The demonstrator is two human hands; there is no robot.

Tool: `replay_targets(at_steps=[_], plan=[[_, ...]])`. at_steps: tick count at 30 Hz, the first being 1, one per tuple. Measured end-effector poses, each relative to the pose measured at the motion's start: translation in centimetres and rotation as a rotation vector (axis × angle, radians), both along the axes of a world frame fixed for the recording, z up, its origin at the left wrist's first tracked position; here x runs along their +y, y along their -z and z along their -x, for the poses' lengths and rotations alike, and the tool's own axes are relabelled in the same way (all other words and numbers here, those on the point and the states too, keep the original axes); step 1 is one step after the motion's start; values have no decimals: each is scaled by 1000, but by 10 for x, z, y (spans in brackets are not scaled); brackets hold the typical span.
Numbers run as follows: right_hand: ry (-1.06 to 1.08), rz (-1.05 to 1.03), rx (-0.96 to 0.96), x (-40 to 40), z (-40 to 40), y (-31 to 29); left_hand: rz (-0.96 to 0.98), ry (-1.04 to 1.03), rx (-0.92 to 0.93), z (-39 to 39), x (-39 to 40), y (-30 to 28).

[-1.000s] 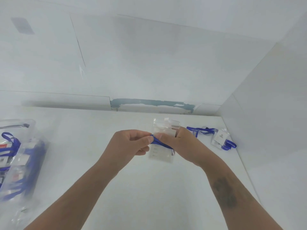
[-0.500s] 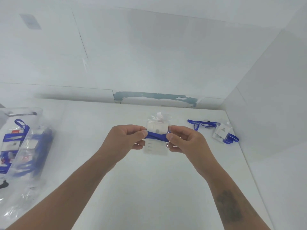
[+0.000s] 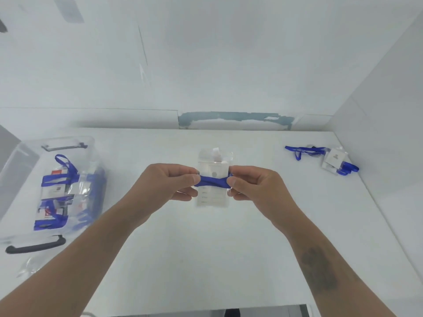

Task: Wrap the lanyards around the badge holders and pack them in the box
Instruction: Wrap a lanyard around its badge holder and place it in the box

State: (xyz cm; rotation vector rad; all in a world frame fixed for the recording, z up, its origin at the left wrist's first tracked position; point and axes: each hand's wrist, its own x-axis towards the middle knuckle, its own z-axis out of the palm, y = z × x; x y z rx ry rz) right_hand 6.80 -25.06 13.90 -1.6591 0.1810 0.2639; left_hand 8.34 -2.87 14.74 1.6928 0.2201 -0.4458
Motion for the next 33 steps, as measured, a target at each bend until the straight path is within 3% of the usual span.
replay_targets(at_steps=[8, 18, 33], plan=[[86, 18, 23, 166, 15, 6, 43, 78, 36, -1, 163, 11], [115, 70, 85, 310, 15, 16, 18, 82, 97, -2, 301, 26], [-3, 356, 63, 378, -27, 48, -117, -218, 140, -14, 339, 61]])
